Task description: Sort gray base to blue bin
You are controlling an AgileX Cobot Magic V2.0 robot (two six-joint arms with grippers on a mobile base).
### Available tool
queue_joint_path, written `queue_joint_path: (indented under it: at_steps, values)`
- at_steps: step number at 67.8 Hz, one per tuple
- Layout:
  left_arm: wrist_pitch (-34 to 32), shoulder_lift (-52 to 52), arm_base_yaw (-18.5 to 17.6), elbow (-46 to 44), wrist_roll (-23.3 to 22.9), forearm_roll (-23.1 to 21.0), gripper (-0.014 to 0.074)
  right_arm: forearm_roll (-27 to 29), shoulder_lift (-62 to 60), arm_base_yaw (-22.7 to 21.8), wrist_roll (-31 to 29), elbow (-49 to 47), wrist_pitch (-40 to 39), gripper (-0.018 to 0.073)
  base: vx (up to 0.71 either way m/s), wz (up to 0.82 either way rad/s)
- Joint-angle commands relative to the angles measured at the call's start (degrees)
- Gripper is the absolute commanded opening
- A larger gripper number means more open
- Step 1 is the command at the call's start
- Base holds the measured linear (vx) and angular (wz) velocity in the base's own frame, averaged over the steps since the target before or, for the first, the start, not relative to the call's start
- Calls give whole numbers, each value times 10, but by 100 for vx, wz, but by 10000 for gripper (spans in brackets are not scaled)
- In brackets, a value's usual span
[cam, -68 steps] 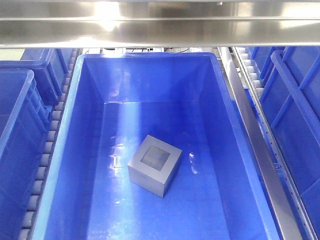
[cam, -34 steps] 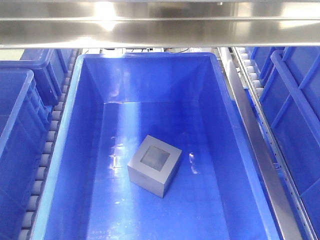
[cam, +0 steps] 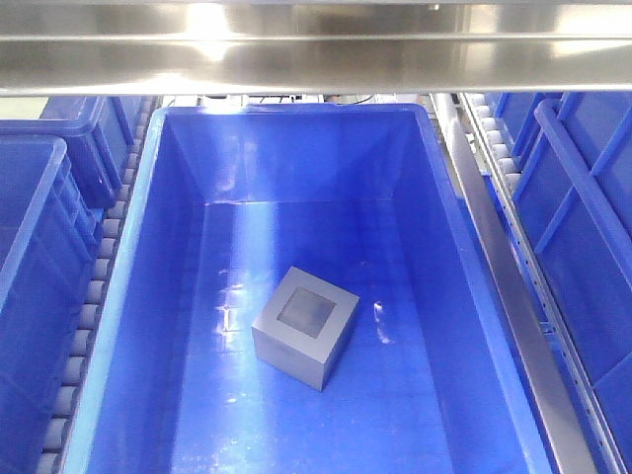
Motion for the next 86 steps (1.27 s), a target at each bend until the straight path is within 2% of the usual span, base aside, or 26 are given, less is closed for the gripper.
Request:
queue_joint_path:
  at_steps: [1,86]
  values:
    - [-41,-9,1,-7,-4,0,-7,-3,-8,0,-7,4,-41,-5,0,0]
    - [-41,-9,1,-7,-4,0,-7,-3,-8,0,-7,4,-41,-5,0,0]
